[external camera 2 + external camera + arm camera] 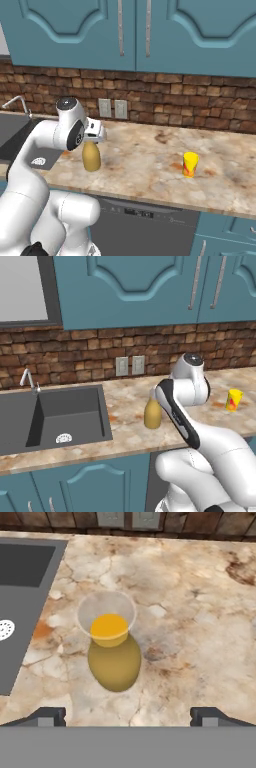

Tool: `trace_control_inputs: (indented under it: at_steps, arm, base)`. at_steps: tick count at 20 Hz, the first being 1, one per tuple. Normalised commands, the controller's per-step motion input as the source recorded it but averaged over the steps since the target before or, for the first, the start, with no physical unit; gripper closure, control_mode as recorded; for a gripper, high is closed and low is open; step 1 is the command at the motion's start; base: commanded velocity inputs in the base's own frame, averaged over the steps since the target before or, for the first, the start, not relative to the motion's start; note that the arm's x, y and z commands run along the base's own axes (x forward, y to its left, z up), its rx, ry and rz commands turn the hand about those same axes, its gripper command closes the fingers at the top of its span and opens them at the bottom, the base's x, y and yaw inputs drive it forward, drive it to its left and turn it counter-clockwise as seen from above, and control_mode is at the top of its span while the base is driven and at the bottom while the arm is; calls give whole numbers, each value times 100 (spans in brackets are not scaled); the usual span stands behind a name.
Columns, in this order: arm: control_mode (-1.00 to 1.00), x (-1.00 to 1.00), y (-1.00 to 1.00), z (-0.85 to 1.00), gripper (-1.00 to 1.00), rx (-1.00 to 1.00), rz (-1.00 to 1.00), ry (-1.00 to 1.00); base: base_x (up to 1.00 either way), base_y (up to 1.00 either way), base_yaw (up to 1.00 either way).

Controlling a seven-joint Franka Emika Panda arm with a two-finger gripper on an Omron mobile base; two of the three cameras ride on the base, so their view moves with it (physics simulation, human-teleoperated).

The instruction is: Place the pitcher and cup on the dining counter for serving.

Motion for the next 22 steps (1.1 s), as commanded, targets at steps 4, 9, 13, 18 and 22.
trace_control_inputs:
  at_steps: [4, 9, 13, 18, 22]
  arm:
    - [-100, 0, 6, -9, -100, 0, 0, 0]
    - [-100, 9, 0, -4, -100, 0, 0, 0]
    - [-100, 23, 1, -7, -100, 0, 0, 0]
    - [-100, 29, 9, -15, -100, 0, 0, 0]
    - [-100, 29, 18, -17, -100, 0, 0, 0]
  base:
    - [0, 0, 0]
    - [0, 0, 0]
    - [0, 0, 0]
    - [0, 0, 0]
    - [0, 0, 0]
